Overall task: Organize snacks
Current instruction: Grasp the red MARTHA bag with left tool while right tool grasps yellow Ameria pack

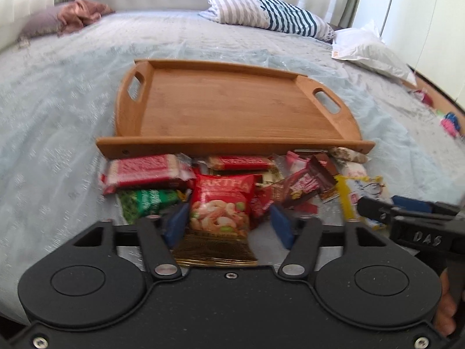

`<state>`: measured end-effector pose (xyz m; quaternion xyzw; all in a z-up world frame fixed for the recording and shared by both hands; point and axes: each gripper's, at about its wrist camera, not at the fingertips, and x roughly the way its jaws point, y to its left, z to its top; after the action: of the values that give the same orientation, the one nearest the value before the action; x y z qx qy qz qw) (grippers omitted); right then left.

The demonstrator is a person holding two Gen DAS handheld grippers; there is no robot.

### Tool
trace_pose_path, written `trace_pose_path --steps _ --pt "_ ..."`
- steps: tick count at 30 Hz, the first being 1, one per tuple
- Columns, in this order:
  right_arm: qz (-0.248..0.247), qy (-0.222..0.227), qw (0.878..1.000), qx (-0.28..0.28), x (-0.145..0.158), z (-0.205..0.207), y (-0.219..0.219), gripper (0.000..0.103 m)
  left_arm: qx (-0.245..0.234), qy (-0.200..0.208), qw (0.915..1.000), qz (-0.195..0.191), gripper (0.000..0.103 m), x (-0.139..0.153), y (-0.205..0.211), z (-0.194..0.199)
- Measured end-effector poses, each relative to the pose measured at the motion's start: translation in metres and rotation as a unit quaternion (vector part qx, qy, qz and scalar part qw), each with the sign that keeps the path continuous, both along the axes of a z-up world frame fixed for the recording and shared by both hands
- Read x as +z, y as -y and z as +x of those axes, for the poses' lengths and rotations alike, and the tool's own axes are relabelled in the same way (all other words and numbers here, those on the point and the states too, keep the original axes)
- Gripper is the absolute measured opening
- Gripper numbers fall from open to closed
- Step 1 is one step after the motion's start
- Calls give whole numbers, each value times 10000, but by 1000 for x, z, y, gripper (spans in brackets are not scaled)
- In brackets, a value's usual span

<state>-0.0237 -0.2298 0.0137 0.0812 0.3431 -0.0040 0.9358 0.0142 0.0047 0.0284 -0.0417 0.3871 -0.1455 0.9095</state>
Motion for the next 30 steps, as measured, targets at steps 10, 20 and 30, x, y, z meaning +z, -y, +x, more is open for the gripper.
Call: trace_pose_path --steps 10,20,30 --pt "-226 5 9997 35 -3 0 -7 81 142 -62 9999 59 40 7 -1 -1" --pt "-383 19 9992 140 -3 5 -15 58 186 107 9997 120 38 16 3 -8" --pt "-378 349 9987 14 20 -1 -4 57 285 546 9981 -16 38 50 -3 -3"
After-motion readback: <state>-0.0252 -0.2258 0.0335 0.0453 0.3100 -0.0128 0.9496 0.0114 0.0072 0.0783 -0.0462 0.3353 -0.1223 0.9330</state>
